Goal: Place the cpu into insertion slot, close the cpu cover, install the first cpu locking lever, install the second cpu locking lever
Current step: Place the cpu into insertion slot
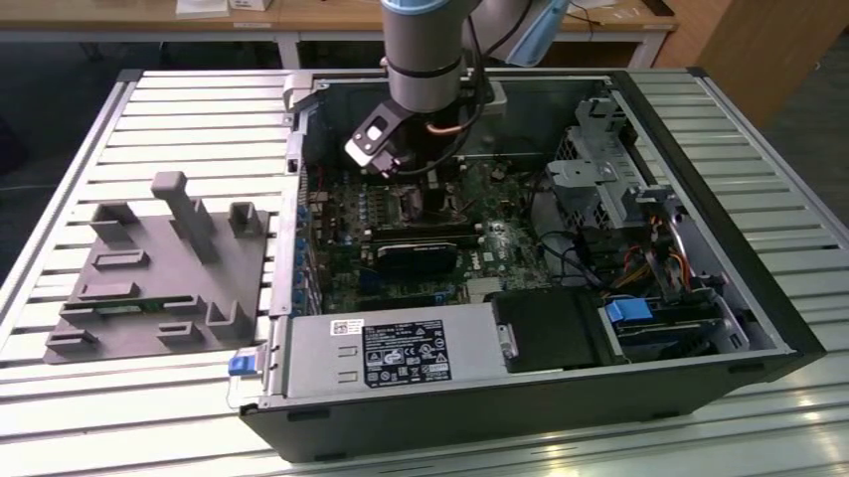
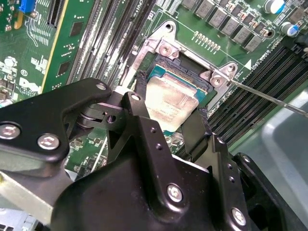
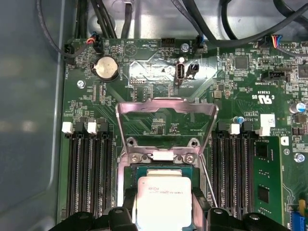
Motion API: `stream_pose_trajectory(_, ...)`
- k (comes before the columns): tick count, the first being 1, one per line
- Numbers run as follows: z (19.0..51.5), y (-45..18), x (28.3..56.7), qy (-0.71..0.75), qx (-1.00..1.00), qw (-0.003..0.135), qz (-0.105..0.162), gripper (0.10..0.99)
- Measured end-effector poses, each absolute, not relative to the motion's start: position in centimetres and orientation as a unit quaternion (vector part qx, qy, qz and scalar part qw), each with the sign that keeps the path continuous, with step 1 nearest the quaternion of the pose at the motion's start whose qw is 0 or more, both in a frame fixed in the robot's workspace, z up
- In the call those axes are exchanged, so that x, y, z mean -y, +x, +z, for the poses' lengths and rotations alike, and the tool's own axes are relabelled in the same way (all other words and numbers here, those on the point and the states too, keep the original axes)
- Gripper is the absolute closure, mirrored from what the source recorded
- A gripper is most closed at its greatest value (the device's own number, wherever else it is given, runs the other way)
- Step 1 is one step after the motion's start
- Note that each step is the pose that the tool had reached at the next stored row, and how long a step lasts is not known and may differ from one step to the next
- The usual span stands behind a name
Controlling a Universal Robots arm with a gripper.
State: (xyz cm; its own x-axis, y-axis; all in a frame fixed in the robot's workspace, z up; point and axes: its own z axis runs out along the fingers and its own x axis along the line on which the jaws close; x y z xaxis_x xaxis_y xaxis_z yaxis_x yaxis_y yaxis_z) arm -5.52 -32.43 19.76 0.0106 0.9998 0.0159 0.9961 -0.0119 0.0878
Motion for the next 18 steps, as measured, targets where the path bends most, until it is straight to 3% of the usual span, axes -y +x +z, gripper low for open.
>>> stream_pose_trajectory(18,19.56,-5.68,32.33,0.713,-0.7,0.023,0.039,0.549)
